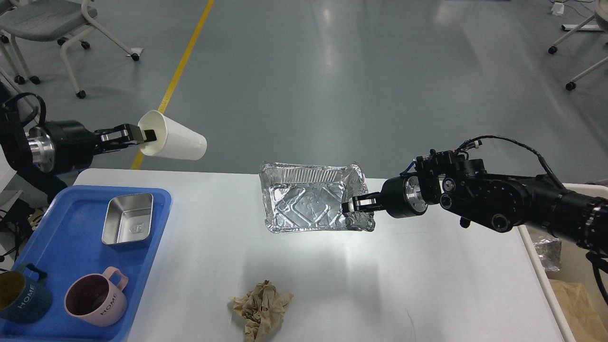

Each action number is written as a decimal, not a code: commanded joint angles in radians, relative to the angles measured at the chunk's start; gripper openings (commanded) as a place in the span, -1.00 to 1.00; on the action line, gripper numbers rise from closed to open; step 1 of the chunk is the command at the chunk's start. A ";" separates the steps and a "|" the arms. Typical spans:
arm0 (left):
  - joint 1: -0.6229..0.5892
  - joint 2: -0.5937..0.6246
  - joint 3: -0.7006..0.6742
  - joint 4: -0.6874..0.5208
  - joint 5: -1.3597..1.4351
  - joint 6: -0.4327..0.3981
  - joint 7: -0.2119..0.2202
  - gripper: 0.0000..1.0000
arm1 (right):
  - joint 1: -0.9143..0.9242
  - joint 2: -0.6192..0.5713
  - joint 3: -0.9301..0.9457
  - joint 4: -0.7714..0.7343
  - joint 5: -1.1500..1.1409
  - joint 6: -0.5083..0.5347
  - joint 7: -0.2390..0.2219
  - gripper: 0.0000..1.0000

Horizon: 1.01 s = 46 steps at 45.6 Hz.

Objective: Tidy desktop
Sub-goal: 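Lift the paper cup with the left gripper over the foil tray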

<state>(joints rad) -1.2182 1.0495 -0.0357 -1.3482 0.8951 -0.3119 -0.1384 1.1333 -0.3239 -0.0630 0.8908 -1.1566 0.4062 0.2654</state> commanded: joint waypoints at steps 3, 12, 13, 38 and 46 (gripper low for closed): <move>-0.079 -0.091 0.000 -0.015 -0.050 0.004 0.005 -0.96 | 0.002 0.002 0.000 -0.001 0.008 0.002 0.000 -1.00; -0.107 -0.233 0.007 -0.017 -0.055 0.007 0.013 -0.92 | 0.008 0.008 -0.001 -0.006 0.009 0.003 0.000 -1.00; -0.107 -0.249 0.008 -0.017 -0.055 0.007 0.013 -0.91 | 0.010 0.011 -0.001 -0.009 0.009 0.003 0.000 -1.00; -0.086 -0.437 0.132 0.027 -0.050 0.053 0.016 -0.90 | 0.020 0.019 -0.018 -0.018 0.020 0.003 0.000 -1.00; -0.070 -0.462 0.138 0.037 -0.051 0.063 0.051 0.08 | 0.019 0.017 -0.018 -0.016 0.021 0.002 0.000 -1.00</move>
<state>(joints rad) -1.3010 0.6021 0.1005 -1.3184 0.8448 -0.2537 -0.1146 1.1523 -0.3053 -0.0811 0.8738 -1.1365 0.4096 0.2654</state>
